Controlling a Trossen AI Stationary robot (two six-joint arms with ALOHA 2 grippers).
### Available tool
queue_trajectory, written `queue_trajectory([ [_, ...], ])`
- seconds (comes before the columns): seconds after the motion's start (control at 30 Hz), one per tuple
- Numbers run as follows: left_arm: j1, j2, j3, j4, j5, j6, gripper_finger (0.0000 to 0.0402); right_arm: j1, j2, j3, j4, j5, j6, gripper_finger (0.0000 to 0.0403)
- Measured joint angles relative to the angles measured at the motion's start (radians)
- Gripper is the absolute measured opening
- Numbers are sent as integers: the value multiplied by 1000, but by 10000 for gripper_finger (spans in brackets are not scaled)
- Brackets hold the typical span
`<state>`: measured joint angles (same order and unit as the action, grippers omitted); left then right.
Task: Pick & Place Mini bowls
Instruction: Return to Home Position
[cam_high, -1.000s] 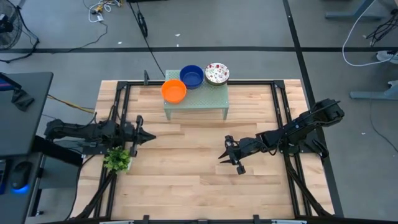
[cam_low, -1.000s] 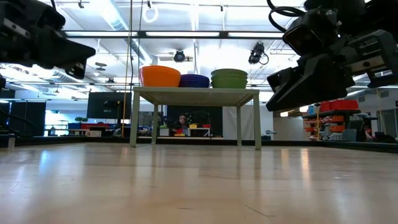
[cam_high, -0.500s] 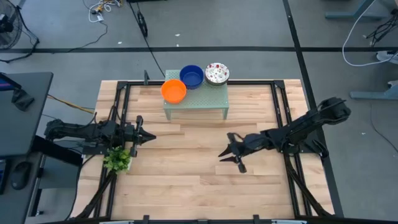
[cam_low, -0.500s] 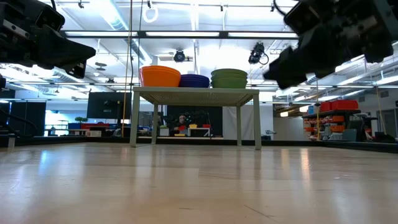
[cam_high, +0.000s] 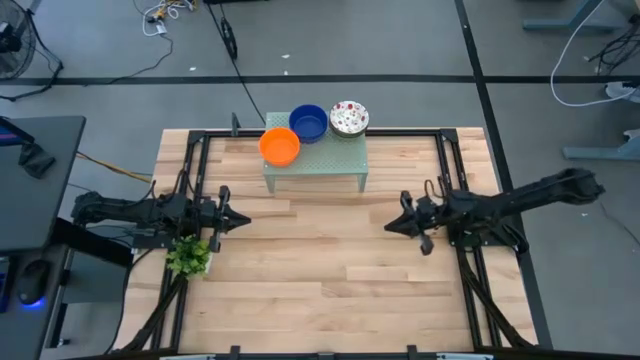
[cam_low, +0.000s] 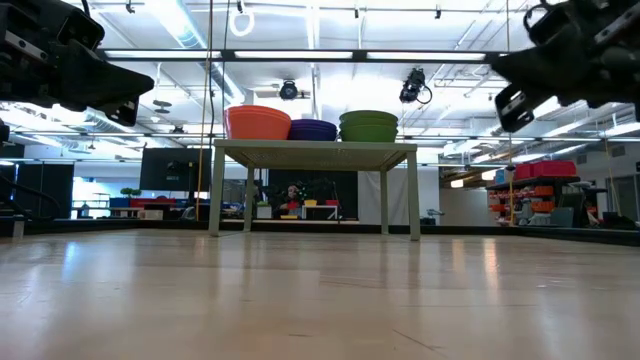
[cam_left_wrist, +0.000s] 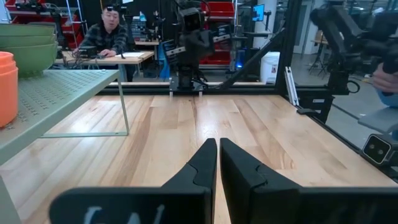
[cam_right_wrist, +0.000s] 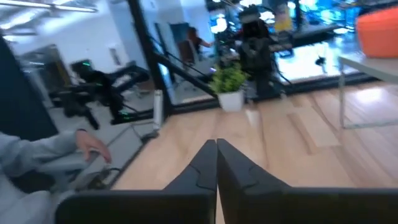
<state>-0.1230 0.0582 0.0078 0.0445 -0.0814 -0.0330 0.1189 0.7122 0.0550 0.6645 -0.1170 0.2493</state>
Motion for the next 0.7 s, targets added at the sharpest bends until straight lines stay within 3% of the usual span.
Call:
queue_trajectory([
  [0.23,0,0,0,1,0,0,25,-108,-284,-4,-228,-174,8,9],
  [0.47,0,0,0,1,0,0,26,-145,-533,-4,-430,-171,31,4],
  [0.7,0,0,0,2,0,0,26,-144,-688,-40,-561,-103,32,2],
])
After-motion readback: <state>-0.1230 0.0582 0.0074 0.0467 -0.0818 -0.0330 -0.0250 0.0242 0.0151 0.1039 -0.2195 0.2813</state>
